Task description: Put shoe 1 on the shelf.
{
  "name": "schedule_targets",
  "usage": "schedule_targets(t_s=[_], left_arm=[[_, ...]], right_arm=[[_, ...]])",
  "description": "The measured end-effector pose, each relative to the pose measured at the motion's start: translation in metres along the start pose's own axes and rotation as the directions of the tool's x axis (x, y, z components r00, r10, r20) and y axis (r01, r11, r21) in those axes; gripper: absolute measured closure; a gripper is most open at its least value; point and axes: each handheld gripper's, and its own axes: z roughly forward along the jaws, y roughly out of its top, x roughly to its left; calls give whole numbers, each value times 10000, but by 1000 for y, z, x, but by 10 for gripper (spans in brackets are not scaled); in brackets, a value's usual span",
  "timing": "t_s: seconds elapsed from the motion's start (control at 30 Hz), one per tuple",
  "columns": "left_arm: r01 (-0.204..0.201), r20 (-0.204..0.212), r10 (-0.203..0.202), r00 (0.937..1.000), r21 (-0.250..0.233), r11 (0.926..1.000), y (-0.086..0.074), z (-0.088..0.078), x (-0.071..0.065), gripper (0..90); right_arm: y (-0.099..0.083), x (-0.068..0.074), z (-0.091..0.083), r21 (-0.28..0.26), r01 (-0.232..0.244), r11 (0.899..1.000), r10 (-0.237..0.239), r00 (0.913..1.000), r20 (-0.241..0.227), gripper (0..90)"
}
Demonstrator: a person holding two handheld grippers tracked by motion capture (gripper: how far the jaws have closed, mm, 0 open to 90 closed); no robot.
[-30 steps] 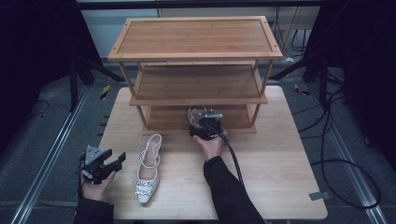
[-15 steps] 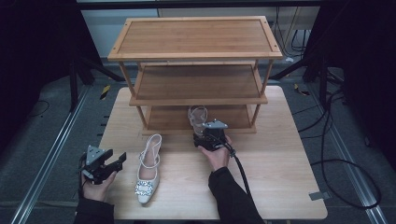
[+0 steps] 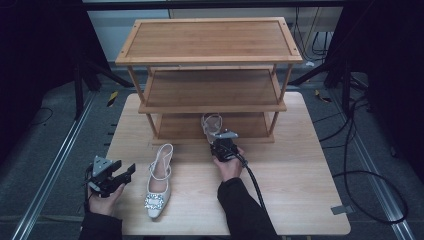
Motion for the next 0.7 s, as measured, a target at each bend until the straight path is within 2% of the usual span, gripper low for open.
schedule_targets(t_s=[0.13,0.23,0.3,0.5,0.67,0.7], left_arm=[[-3,-5,3,10000,2,10000,0,0,-1,412],[-29,-8,29,10000,-13,10000,0,0,-1,412],[-26,-6,26,10000,-14,10000,0,0,-1,413],[-44,10,44,10000,9,10000,0,0,-1,413],[-82,1,82,10000,-18,10000,0,0,-1,413],[-64,-8,64,10000,-16,10000,0,0,-1,413]], right_arm=[[6,2,-3,-490,50,9988,-48,10000,34,775],[12,3,-2,-430,-201,9989,192,9996,-207,775],[15,4,1,-416,-75,9991,69,9999,-142,774],[21,8,10,-508,-203,9985,189,9994,-273,771],[25,7,18,-451,-313,9985,309,9995,-103,770],[25,6,21,-476,-191,9987,192,9998,4,769]])
